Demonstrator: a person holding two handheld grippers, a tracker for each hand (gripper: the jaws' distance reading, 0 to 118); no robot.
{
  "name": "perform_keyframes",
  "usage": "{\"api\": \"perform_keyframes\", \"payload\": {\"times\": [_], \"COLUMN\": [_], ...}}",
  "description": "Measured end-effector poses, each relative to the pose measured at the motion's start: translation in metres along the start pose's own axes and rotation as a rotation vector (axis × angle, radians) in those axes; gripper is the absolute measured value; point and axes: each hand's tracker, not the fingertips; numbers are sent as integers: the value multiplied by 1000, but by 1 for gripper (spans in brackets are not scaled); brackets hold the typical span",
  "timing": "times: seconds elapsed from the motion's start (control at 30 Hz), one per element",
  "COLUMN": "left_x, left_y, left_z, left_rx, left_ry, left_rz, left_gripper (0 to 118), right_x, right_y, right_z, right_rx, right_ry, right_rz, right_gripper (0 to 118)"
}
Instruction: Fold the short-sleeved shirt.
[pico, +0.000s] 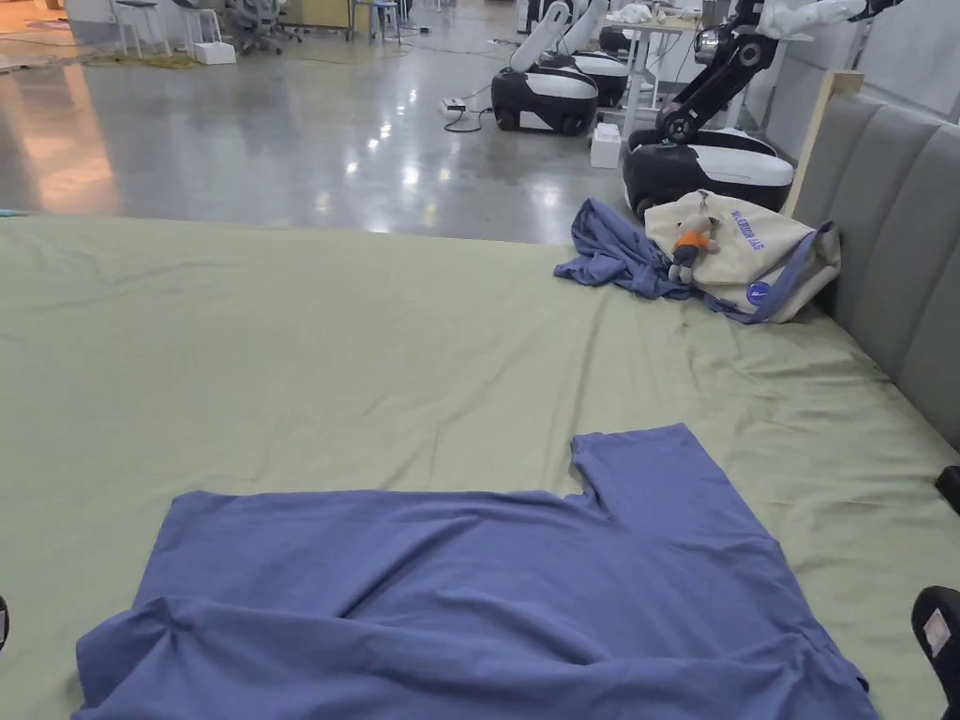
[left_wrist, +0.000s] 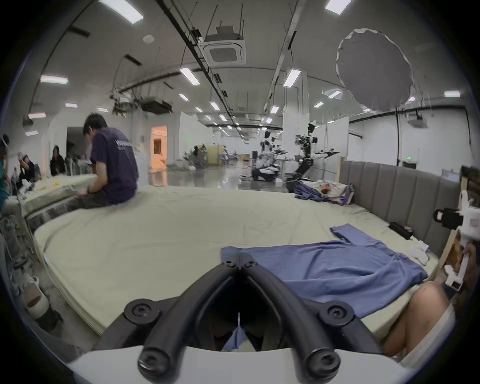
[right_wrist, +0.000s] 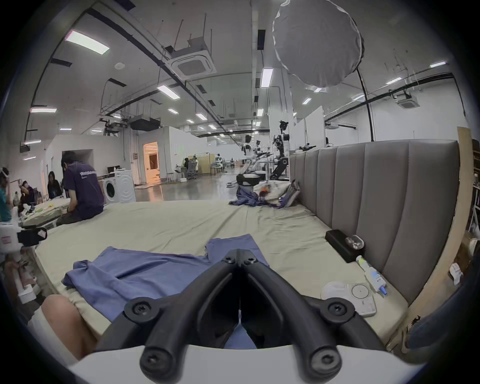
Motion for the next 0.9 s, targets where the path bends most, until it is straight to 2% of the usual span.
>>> {"api": "perform_keyframes", "payload": {"times": [0.07,0.1,0.17,0.33,0.43,0.6,0.63,0.67,0.7,0.8,0.9], "left_x": [-3,-2,-6,-9,-11,-17,-19,-19,-21,-45,-53], "left_y": [0,-1,-18,-13,7,28,30,31,28,18,8], "left_z": [1,2,-6,-29,-74,-192,-218,-243,-266,-339,-387], "left_rx": [-11,-8,-14,-49,-117,-266,-334,-401,-479,-594,-688], "left_ry": [-84,-71,-70,-104,-133,-183,-184,-205,-231,-274,-244], "left_rz": [22,23,-6,7,-50,-118,-133,-132,-121,-50,-90], "left_gripper": [0,0,0,0,0,3,18,73,115,118,118], "right_x": [2,0,-6,-6,-4,-4,-5,-5,-4,-4,-4], "right_y": [0,0,-1,-1,-1,-2,-2,-2,-3,-3,-3], "right_z": [2,2,3,1,-3,-6,-6,-6,-7,-7,-9], "right_rx": [-10,-9,-15,-25,-39,-65,-68,-73,-80,-89,-103], "right_ry": [34,30,15,34,43,55,54,55,58,52,49], "right_rz": [-22,-17,46,36,42,40,41,42,44,55,59], "right_gripper": [2,2,2,2,2,2,2,2,2,2,2]}}
